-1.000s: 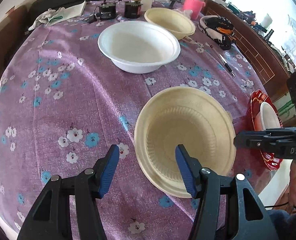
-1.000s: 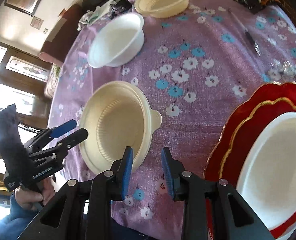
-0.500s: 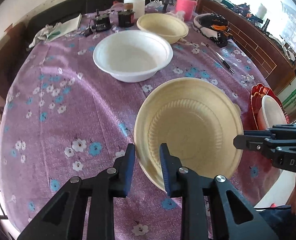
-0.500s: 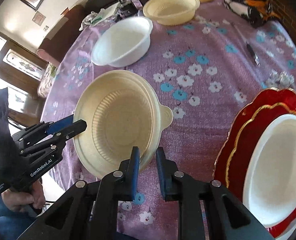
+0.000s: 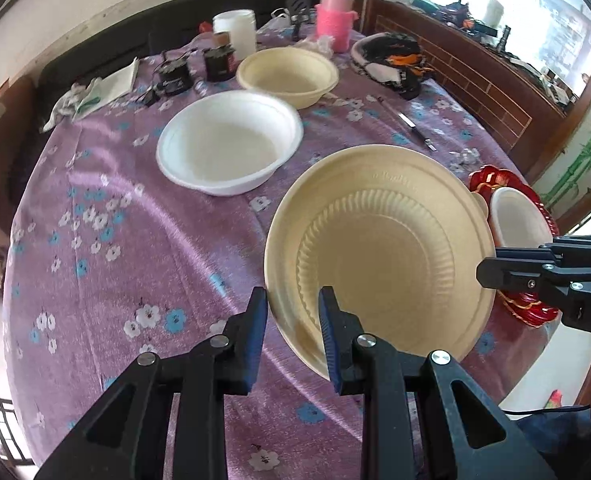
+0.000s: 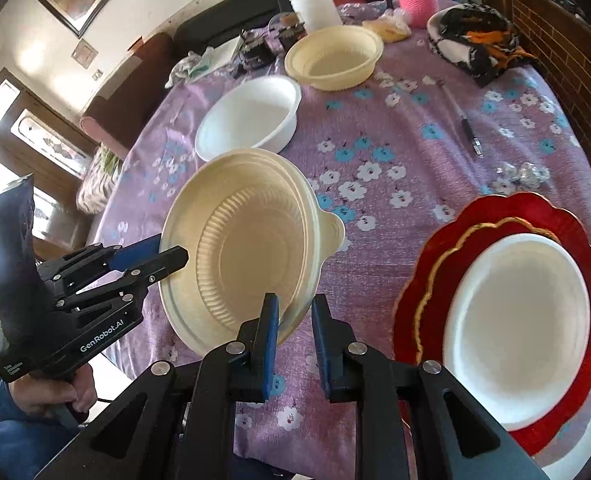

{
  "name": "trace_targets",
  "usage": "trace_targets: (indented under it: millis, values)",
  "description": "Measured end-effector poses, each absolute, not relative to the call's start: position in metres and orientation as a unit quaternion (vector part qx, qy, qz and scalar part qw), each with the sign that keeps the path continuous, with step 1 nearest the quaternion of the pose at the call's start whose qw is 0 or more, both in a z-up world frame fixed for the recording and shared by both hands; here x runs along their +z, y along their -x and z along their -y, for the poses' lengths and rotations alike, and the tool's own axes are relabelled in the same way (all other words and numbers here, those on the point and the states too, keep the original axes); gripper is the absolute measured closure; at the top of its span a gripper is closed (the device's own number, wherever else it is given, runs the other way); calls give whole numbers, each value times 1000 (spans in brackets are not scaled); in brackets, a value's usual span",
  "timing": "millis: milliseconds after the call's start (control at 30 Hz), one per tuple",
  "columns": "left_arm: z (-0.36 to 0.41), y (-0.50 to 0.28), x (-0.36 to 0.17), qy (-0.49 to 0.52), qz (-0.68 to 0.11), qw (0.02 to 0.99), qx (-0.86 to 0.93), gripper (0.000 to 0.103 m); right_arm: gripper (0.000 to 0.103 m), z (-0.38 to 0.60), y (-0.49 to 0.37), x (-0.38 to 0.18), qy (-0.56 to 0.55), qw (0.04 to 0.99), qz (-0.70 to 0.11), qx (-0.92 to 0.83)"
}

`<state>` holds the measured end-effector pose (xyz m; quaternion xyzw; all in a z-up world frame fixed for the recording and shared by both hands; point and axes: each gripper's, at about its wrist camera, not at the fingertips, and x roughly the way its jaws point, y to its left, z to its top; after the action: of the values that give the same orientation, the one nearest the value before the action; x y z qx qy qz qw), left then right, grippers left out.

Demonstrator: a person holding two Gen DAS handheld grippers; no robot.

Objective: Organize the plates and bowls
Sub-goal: 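Carry the cream bowl with the right tool over the stacked red plates, then lower the cream bowl onto the white plate and open the right tool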

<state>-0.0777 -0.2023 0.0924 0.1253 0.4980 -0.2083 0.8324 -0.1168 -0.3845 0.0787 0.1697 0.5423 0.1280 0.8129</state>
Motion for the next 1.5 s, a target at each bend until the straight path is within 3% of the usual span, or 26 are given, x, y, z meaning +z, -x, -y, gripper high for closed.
trace_targets:
  millis: [733,1500]
  values:
    - [329,105,125,-213,-451,803,-326,70,84,489,198,116,-262,838,-477,29]
    - [415,120,87,-246,-483,751,-378,70,84,567,243,77,-355,792,-495,-48]
